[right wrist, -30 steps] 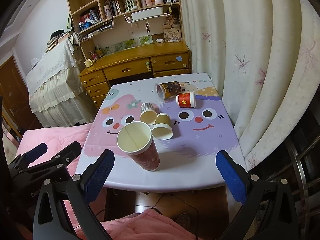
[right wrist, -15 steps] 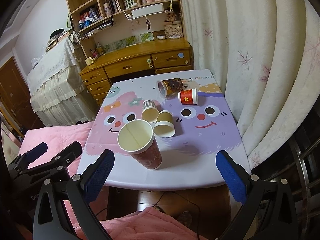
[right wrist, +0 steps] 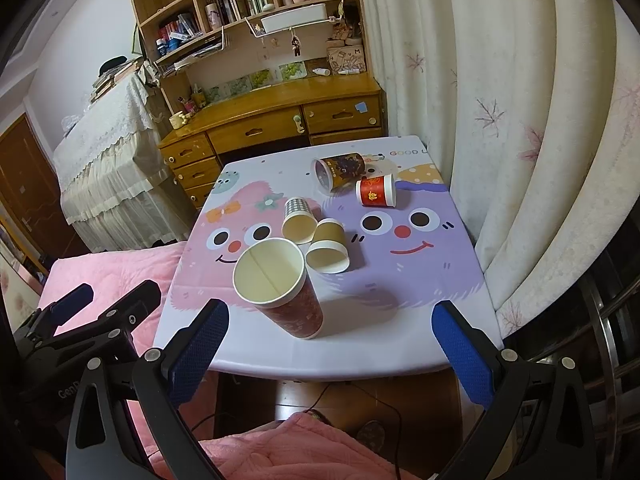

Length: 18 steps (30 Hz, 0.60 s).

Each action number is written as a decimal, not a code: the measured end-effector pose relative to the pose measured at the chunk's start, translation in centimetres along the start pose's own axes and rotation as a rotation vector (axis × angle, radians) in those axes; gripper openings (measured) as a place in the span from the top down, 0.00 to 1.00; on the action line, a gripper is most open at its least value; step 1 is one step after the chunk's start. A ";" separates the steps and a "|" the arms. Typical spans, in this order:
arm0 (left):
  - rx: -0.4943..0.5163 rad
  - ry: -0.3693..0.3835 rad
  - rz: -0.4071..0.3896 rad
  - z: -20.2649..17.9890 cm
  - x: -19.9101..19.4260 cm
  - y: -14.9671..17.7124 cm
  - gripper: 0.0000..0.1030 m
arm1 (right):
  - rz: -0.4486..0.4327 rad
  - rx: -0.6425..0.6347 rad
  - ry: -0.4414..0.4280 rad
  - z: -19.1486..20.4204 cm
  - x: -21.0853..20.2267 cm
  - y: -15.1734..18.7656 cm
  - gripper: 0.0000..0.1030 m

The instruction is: Flip cup upright

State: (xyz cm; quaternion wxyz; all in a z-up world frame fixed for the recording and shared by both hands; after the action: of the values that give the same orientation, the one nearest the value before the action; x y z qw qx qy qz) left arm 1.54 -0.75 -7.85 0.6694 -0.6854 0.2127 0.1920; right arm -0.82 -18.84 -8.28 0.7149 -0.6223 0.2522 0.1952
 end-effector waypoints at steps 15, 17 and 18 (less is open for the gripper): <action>0.001 -0.001 0.002 0.0 0.1 0.0 0.01 | 0.015 0.012 0.005 -0.4 0.5 0.6 0.00; 0.001 -0.001 0.000 0.0 0.1 0.0 0.01 | 0.021 0.020 0.009 -0.6 0.6 0.9 0.01; 0.001 -0.002 0.000 0.0 0.1 0.0 0.01 | 0.022 0.024 0.010 -0.8 0.6 0.9 0.01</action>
State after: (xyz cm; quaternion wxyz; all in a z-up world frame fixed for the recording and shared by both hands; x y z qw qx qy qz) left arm 1.61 -0.78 -7.87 0.6700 -0.6849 0.2121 0.1925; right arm -0.96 -19.47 -9.49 0.7190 -0.6116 0.2649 0.1971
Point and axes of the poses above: each gripper's, at about its wrist camera, not at the fingertips, and x roughly the way its jaws point, z to its left, y to its underside, the point moved 7 cm from there along x, roughly the way its jaws point, and after that the axes turned 14 degrees about -z, right-handed, at the moved point
